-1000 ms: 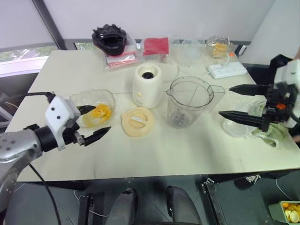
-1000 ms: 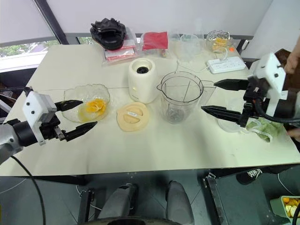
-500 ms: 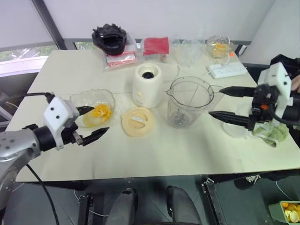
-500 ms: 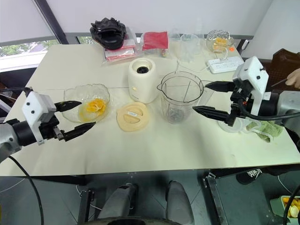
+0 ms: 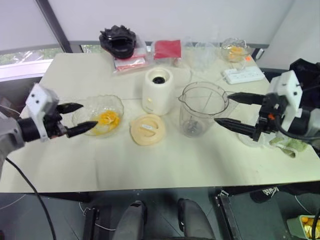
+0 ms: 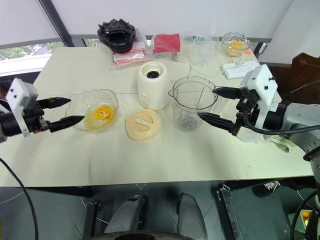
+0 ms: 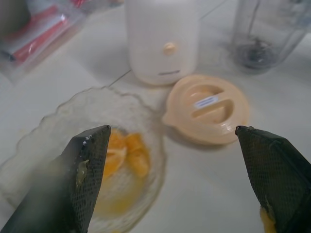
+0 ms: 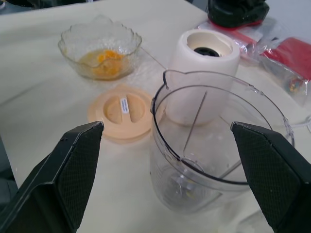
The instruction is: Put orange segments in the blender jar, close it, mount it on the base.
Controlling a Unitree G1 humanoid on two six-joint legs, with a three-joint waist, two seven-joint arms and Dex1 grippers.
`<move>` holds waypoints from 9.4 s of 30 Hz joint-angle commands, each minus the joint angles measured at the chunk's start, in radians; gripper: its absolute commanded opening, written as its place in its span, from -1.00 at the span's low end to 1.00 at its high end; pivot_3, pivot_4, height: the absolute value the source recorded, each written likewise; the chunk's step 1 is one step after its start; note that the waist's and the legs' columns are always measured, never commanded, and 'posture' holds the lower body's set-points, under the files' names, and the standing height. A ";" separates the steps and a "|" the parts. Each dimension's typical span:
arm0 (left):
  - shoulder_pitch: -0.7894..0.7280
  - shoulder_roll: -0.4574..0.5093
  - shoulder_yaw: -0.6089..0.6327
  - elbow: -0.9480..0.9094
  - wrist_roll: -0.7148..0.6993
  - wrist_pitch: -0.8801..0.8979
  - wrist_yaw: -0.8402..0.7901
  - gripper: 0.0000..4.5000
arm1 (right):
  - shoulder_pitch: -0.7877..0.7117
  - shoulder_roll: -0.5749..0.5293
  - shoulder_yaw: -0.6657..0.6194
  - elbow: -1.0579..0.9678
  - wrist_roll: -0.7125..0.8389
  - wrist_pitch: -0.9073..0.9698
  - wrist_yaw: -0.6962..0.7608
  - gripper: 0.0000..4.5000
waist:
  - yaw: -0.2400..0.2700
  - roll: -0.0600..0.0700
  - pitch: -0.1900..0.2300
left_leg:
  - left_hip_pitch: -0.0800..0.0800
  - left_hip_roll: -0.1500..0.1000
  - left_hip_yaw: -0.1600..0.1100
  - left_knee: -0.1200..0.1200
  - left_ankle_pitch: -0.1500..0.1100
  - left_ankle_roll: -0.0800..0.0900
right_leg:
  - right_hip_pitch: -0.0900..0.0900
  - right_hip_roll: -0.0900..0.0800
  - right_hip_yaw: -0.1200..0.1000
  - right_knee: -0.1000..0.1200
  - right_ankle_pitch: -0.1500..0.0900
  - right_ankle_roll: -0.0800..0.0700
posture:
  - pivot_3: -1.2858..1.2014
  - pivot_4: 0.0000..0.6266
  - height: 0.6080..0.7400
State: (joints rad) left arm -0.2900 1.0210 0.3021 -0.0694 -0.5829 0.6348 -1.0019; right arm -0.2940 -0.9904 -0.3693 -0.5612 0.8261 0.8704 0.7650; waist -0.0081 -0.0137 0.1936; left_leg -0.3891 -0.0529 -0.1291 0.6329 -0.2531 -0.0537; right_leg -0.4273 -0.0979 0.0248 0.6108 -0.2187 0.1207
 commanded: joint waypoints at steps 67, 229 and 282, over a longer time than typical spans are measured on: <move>-0.794 -0.560 -0.383 1.390 0.758 -0.385 0.366 -0.99 | 0.015 0.060 0.061 -0.073 -0.078 -0.031 -0.128 1.00 | -0.003 -0.005 0.001 | -0.002 -0.002 -0.002 0.015 -0.001 0.001 | 0.002 0.000 0.000 0.009 0.006 0.010 | 0.03 -0.52 1.00; -1.318 -0.986 -0.247 1.381 0.551 -0.568 -0.136 0.98 | 1.098 -0.117 0.177 -0.486 -0.086 -0.807 -1.235 1.00 | -0.002 -0.007 0.002 | 0.001 -0.003 -0.001 0.017 -0.003 0.006 | 0.011 0.000 0.001 0.003 0.005 0.010 | 0.03 -0.52 1.00; -0.252 -0.576 -0.414 -0.053 0.306 -0.113 -0.023 0.98 | 0.391 0.471 -0.182 0.396 -0.394 -0.360 -0.825 1.00 | 0.000 0.002 -0.001 | 0.014 -0.001 0.001 0.014 -0.005 0.008 | 0.019 0.000 0.004 0.004 0.002 0.006 | 0.03 -0.52 1.00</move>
State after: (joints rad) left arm -0.5435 0.4362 -0.1058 -0.0831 -0.2630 0.5386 -1.0318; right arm 0.1109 -0.5243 -0.5190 -0.1653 0.4450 0.5178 -0.0645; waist -0.0077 -0.0120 0.1927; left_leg -0.3748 -0.0542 -0.1279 0.6468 -0.2576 -0.0459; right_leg -0.4079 -0.0975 0.0289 0.6143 -0.2163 0.1264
